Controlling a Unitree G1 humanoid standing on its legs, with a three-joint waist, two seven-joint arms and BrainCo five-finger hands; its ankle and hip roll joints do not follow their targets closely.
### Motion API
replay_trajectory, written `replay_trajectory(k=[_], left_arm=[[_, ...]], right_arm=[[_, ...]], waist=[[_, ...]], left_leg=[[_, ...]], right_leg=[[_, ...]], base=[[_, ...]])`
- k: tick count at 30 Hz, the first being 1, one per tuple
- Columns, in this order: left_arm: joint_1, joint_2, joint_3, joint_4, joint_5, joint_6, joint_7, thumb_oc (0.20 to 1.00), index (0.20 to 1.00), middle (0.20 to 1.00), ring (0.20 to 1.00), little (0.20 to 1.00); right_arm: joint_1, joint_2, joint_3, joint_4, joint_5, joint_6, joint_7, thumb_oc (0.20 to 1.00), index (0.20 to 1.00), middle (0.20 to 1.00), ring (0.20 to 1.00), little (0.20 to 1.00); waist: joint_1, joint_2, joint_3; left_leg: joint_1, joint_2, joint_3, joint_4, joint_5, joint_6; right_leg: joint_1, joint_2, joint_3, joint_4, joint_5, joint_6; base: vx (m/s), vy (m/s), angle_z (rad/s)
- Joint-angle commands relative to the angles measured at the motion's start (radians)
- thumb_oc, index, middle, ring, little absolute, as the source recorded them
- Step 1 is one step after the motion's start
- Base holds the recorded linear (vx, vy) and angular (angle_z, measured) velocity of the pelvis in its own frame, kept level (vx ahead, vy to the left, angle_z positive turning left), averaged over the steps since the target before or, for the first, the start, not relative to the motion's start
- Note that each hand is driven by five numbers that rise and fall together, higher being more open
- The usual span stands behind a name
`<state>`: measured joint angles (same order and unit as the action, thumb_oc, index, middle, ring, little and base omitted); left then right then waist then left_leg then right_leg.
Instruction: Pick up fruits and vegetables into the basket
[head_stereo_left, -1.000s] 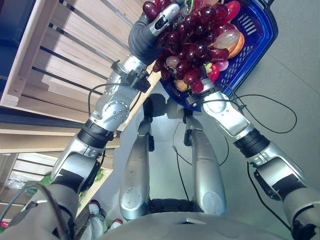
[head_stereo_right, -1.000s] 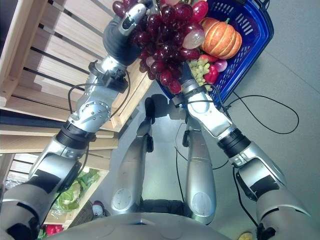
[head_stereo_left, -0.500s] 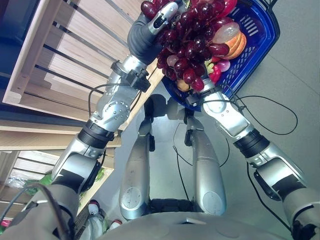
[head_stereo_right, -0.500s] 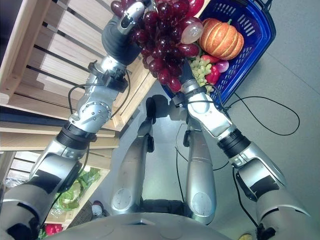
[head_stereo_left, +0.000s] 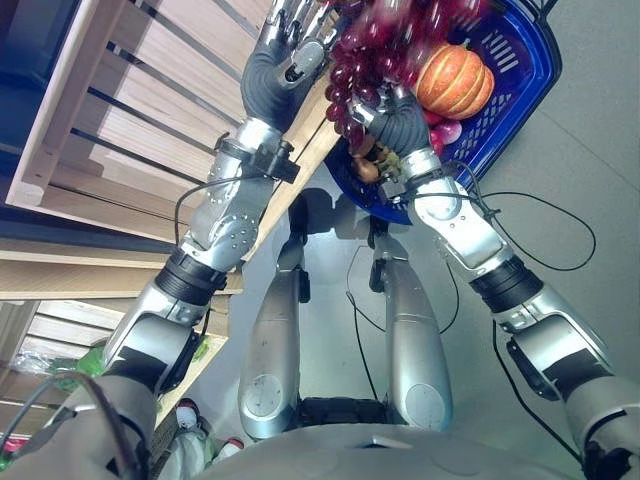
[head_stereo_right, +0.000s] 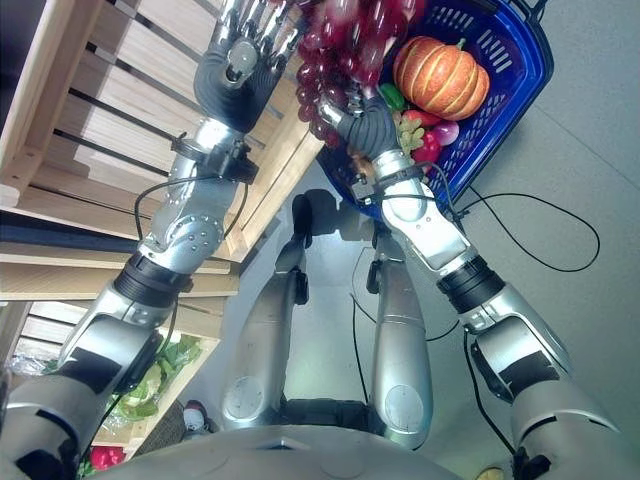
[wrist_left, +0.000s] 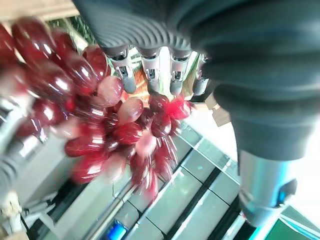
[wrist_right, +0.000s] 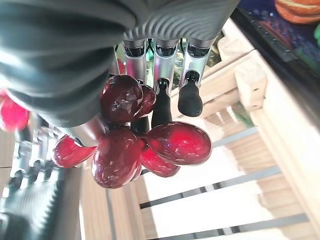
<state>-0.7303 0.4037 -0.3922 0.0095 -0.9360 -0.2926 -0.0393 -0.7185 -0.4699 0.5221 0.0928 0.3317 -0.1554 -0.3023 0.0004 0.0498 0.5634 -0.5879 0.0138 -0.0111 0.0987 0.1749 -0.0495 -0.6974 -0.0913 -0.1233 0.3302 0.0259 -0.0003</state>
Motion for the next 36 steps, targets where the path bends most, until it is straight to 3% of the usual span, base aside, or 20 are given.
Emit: replay_trajectory(k=[1,6,19,28,36], left_arm=[[0.006,-0.019,0.048,-0.092,0.073,-0.090,0.042,1.000,1.000,1.000,1.000,1.000],[0.006,-0.015,0.086,-0.067,0.140,-0.134,0.143,1.000,1.000,1.000,1.000,1.000],[0.031,-0.024,0.150,0.021,0.205,-0.156,0.242,1.000,1.000,1.000,1.000,1.000],[0.091,-0.017,0.214,0.189,0.273,-0.213,0.331,1.000,1.000,1.000,1.000,1.000],[0.104,0.016,0.226,0.331,0.389,-0.208,0.421,1.000,1.000,1.000,1.000,1.000]], right_arm=[[-0.038,0.061,-0.033,-0.141,-0.035,-0.100,-0.010,0.200,0.200,0.200,0.200,0.200],[-0.034,0.065,-0.057,-0.144,-0.035,-0.115,-0.023,0.200,0.200,0.200,0.200,0.200],[0.001,0.079,-0.106,-0.149,-0.054,-0.156,-0.046,0.200,0.200,0.200,0.200,0.200],[0.057,0.073,-0.182,-0.193,-0.078,-0.234,-0.092,0.200,0.200,0.200,0.200,0.200],[0.094,0.054,-0.232,-0.183,-0.065,-0.263,-0.140,0.200,0.200,0.200,0.200,0.200]], waist=[[0.001,-0.015,-0.043],[0.002,-0.015,-0.043],[-0.003,-0.015,-0.043],[-0.017,-0.017,-0.043],[-0.030,-0.019,-0.043]], left_leg=[[-0.018,-0.074,0.016,0.088,-0.113,0.026],[-0.022,-0.072,0.017,0.092,-0.115,0.023],[-0.018,-0.068,0.019,0.094,-0.117,0.018],[-0.013,-0.060,0.028,0.100,-0.123,0.012],[-0.010,-0.053,0.035,0.102,-0.125,0.008]], right_leg=[[0.083,0.015,-0.030,-0.089,0.006,0.068],[0.078,0.015,-0.030,-0.082,0.001,0.069],[0.077,0.016,-0.026,-0.073,-0.007,0.070],[0.076,0.021,-0.017,-0.061,-0.016,0.072],[0.072,0.027,-0.009,-0.051,-0.022,0.074]], base=[[0.00,0.000,0.00],[0.00,0.000,0.00],[0.00,0.000,0.00],[0.00,0.004,0.00],[0.00,0.000,0.00]])
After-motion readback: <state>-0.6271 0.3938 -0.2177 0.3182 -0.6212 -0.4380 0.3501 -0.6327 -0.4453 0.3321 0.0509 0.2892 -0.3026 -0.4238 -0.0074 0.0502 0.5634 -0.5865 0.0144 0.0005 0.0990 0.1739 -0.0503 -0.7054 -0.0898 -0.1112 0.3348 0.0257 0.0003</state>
